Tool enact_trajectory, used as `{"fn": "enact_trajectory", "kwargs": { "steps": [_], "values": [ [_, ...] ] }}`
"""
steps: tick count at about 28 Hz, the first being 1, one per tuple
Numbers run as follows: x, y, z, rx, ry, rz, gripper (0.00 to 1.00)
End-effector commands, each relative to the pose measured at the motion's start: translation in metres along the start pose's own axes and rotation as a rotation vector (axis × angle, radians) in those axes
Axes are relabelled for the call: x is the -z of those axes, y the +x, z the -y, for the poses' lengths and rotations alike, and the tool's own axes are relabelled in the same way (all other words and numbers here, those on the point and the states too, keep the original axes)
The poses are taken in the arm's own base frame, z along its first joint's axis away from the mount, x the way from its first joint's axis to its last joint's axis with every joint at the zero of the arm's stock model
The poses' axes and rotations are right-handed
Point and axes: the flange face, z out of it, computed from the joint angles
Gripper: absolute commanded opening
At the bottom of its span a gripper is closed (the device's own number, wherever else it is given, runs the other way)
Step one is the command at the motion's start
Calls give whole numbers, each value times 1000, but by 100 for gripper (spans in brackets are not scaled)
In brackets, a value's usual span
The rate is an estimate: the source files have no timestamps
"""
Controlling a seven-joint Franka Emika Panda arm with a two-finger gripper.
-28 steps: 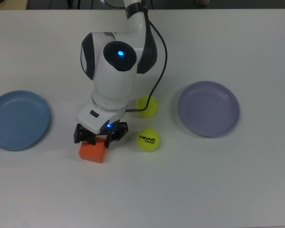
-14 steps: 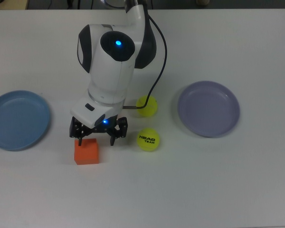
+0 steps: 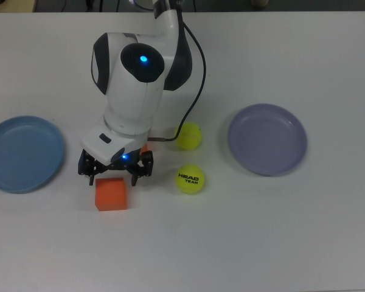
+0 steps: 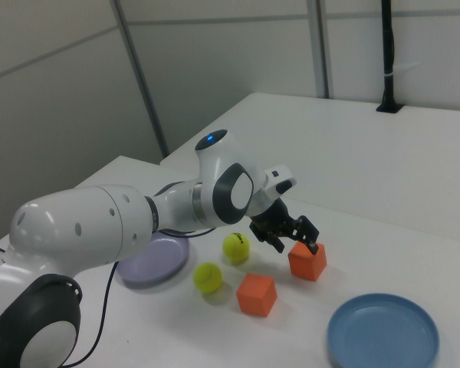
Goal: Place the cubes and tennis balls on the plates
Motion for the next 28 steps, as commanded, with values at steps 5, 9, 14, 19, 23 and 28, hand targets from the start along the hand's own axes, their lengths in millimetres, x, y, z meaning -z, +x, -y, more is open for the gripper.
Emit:
{"fn": "enact_trajectory", "kwargs": {
  "steps": [5, 9, 14, 19, 23, 28],
  "values": [
    [-26, -11, -1, 12, -44, 39, 100],
    [-31, -12, 0, 16, -42, 43, 100],
    [-31, -10, 3, 8, -34, 40, 20],
    [-18, -6, 2, -5, -32, 22, 0],
    [7, 2, -11, -22, -44, -14, 0],
    [44, -6, -41, -59, -94, 40, 0]
  ]
}}
